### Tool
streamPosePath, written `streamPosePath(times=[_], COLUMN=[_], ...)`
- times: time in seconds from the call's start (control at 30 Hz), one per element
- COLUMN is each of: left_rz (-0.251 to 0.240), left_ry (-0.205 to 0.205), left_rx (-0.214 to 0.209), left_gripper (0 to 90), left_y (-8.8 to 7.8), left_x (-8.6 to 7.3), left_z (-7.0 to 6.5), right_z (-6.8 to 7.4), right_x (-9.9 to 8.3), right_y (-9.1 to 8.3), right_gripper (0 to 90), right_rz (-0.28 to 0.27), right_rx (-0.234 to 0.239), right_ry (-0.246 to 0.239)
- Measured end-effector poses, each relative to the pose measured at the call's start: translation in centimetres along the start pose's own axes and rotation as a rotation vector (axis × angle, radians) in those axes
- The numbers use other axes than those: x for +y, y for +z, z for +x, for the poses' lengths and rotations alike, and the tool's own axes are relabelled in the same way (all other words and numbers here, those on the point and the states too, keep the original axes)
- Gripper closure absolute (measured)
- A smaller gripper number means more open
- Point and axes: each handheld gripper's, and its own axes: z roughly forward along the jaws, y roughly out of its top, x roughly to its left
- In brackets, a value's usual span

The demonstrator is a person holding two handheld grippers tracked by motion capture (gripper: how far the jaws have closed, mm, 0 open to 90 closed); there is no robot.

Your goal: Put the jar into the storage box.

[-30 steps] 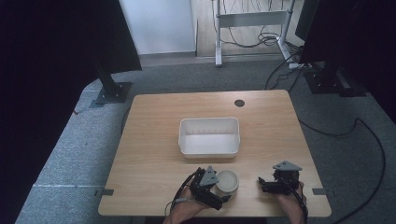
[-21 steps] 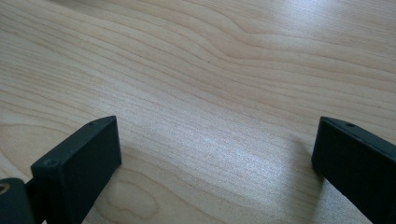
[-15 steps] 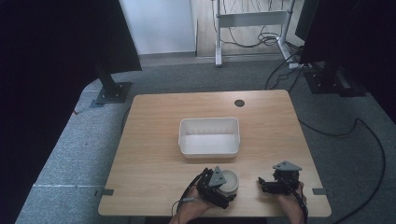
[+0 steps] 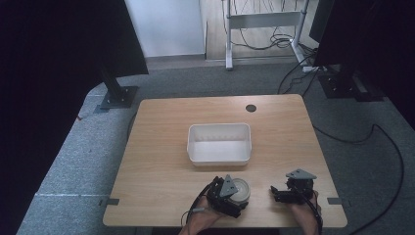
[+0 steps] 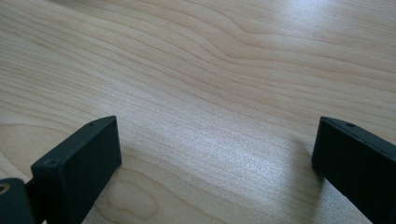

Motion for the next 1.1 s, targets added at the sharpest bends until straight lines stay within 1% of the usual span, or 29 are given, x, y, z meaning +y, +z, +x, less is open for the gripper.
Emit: streamPosePath(times=[0.33,0.5,0.63,0.83,1.1], left_rz=[-0.01,-0.012,-0.014,-0.025,-0.027], left_ry=[0.003,-0.001,0.004,-0.016,-0.035], left_rx=[0.018,0.024,0.043,0.056,0.084], left_gripper=[10.1,10.1,10.1,10.1,10.1], left_y=[-1.0,-1.4,-1.9,-2.4,-2.4], left_x=[0.8,1.3,1.9,2.5,3.2], left_z=[0.9,1.6,2.4,3.6,5.3], right_z=[0.0,0.0,0.0,0.0,0.0], right_x=[0.0,0.0,0.0,0.0,0.0], right_y=[0.0,0.0,0.0,0.0,0.0], right_gripper=[0.9,0.9,0.9,0.9,0.9], right_rz=[0.0,0.0,0.0,0.0,0.0], right_rx=[0.0,0.0,0.0,0.0,0.0], right_ry=[0.0,0.0,0.0,0.0,0.0])
